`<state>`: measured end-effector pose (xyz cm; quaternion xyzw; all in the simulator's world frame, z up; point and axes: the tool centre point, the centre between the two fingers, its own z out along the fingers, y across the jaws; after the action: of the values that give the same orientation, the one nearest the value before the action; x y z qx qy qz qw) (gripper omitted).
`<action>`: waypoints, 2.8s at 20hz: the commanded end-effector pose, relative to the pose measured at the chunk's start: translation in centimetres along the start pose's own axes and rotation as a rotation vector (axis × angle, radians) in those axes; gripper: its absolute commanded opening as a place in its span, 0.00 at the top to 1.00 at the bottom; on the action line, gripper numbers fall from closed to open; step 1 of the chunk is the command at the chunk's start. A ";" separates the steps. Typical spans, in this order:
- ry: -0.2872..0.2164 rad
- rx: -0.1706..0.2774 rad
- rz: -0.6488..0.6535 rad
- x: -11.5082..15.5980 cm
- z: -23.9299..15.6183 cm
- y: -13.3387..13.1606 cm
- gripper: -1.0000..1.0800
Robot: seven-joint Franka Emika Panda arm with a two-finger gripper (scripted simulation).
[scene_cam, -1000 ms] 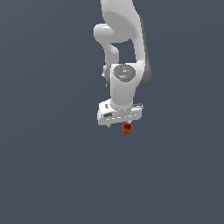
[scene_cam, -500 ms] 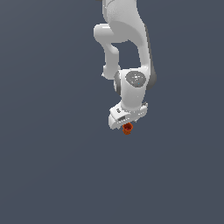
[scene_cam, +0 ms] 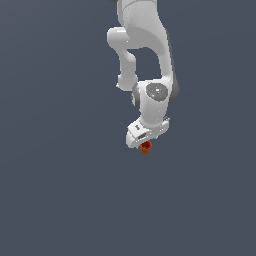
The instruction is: Pick up the object and move it to a goal position.
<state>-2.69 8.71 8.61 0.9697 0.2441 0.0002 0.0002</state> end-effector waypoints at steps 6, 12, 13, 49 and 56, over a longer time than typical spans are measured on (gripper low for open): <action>0.000 0.000 -0.004 -0.1 3.0 -0.1 0.04; 0.000 0.000 -0.006 -0.1 4.7 -0.1 0.04; 0.000 0.000 -0.006 -0.1 4.8 -0.1 0.04; 0.000 0.001 -0.008 -0.7 -11.6 1.6 1.00; 0.001 0.002 -0.008 -0.9 -19.5 2.4 1.00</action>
<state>-2.33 6.32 26.36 0.9688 0.2480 0.0003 -0.0005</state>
